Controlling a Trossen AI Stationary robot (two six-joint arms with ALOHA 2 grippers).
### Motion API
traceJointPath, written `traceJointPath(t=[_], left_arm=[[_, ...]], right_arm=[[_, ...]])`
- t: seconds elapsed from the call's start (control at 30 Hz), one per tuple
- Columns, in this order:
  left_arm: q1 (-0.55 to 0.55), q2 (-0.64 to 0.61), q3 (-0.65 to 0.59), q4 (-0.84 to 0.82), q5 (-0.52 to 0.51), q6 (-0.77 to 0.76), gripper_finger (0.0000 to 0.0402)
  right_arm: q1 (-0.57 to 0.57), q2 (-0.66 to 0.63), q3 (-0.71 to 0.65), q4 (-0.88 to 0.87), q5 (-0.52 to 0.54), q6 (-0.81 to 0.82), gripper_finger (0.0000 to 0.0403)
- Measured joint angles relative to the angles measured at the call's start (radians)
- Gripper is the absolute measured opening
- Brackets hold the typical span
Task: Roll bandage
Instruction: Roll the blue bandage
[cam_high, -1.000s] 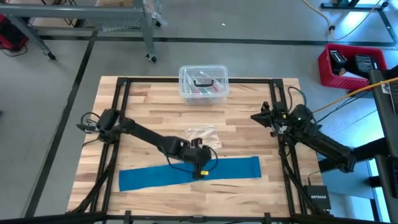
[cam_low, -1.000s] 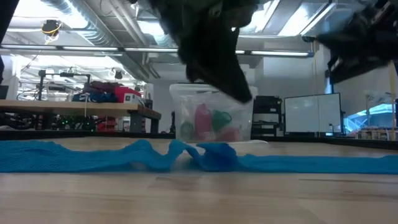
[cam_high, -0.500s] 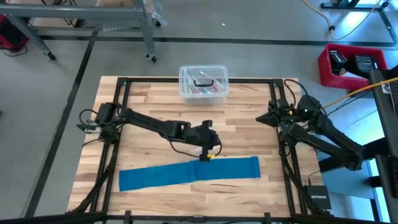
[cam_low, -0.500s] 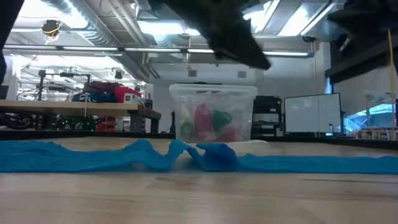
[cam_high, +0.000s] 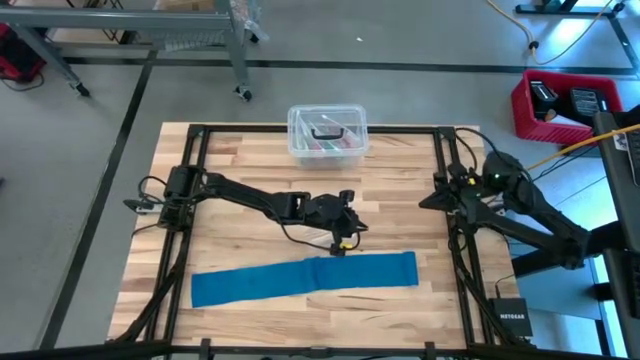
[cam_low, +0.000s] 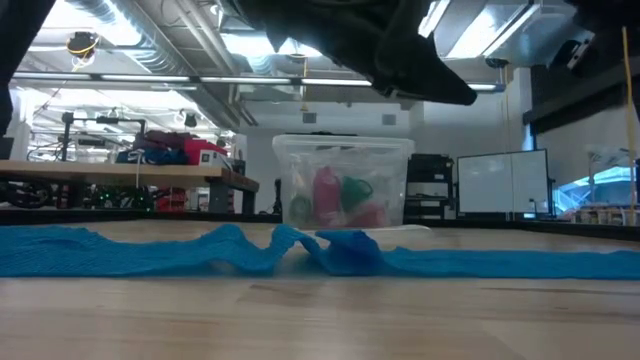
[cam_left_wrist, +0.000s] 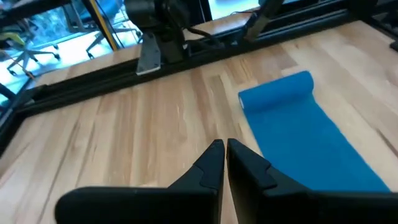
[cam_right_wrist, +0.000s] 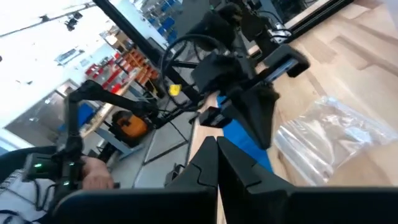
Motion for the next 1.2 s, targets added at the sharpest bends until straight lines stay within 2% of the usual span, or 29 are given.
traceJointPath(t=[0.13,0.3,0.43,0.57,0.7,0.83,0.93,1.07,1.2], left_arm=[[-0.001,0.000,0.000,-0.036,0.000,-0.002,0.0013],[-0.007,0.000,0.000,-0.084,-0.004,-0.009,0.0013],[-0.008,0.000,0.000,-0.159,-0.008,-0.021,0.0013],[-0.008,-0.006,0.000,-0.209,-0.026,-0.030,0.0013],[-0.008,-0.006,0.000,-0.216,-0.026,-0.023,0.0013],[-0.007,-0.007,0.000,-0.222,-0.026,-0.001,0.0013],[-0.007,-0.007,0.000,-0.222,-0.026,0.002,0.0013],[-0.007,-0.007,0.000,-0.222,-0.027,0.003,0.0013],[-0.007,-0.007,0.000,-0.219,-0.027,0.007,0.0013]], right_arm=[[0.081,0.096,0.000,0.043,0.078,-0.054,0.0003],[0.215,0.288,0.007,0.064,0.202,-0.172,0.0003],[0.336,0.442,0.084,-0.049,0.295,-0.241,0.0003],[0.485,0.548,0.191,-0.256,0.458,-0.230,0.0003],[0.656,0.605,0.227,-0.357,0.586,-0.084,0.0003],[0.808,0.641,0.207,-0.346,0.638,0.134,0.0006],[0.917,0.665,0.171,-0.299,0.635,0.302,0.0016],[1.033,0.687,0.139,-0.310,0.630,0.485,0.0045],[1.116,0.692,0.134,-0.314,0.681,0.660,0.0099]])
